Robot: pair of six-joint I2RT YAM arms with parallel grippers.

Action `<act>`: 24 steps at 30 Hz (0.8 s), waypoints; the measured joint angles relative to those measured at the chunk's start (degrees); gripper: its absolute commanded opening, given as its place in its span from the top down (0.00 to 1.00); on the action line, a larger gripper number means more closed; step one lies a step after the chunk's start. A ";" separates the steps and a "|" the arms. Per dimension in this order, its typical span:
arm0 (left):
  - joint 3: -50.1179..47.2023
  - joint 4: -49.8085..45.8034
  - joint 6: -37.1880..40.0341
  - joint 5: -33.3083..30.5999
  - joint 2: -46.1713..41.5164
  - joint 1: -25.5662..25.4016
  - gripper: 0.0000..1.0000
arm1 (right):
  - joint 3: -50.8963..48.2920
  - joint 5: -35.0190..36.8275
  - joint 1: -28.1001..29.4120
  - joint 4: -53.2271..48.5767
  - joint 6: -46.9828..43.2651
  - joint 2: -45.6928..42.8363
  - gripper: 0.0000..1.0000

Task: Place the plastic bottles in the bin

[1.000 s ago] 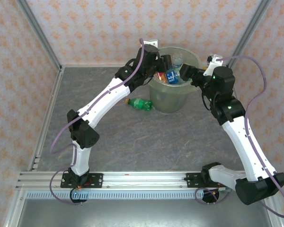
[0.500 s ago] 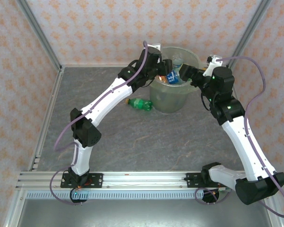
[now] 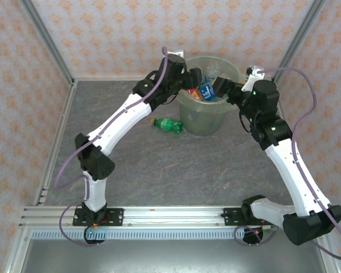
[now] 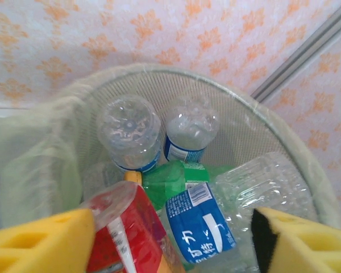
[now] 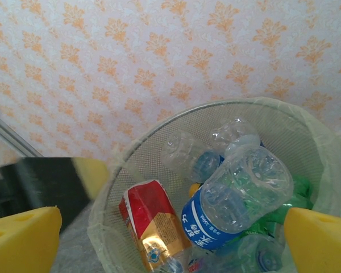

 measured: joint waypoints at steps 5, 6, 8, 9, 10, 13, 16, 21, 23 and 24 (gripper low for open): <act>-10.58 3.04 -2.58 -3.04 -11.89 1.33 0.03 | 0.02 -0.61 1.16 1.14 -0.02 2.32 0.00; -13.29 3.85 -3.19 -3.58 -14.29 2.01 0.01 | 0.02 -0.74 1.51 1.20 -0.02 2.78 0.00; -19.02 5.44 -5.25 -4.79 -18.51 3.74 0.01 | 0.02 -0.76 2.08 1.31 -0.07 3.32 0.00; -21.88 6.25 -6.38 -5.18 -20.28 4.68 0.01 | 0.02 -0.76 2.36 1.33 -0.11 3.50 0.00; -25.18 7.15 -7.78 -5.68 -21.99 5.77 0.01 | 0.04 -0.76 2.64 1.33 -0.26 3.58 0.00; -33.20 8.35 -11.96 -6.47 -24.85 8.13 0.01 | 0.13 -0.76 3.28 1.55 -0.52 3.63 0.00; -40.44 9.20 -17.14 -6.40 -25.90 9.66 0.01 | 0.39 -0.74 3.87 1.73 -1.14 3.63 0.00; -49.64 11.32 -26.56 -4.70 -25.99 11.15 0.08 | 1.77 -0.70 4.63 1.73 -2.71 3.67 0.00; -51.65 11.72 -30.29 -3.61 -25.73 11.23 0.09 | 2.27 -0.68 4.85 1.75 -3.30 3.67 0.00; -52.35 12.35 -32.33 -2.67 -25.40 11.23 0.10 | 2.32 -0.63 4.85 1.75 -3.54 3.67 0.00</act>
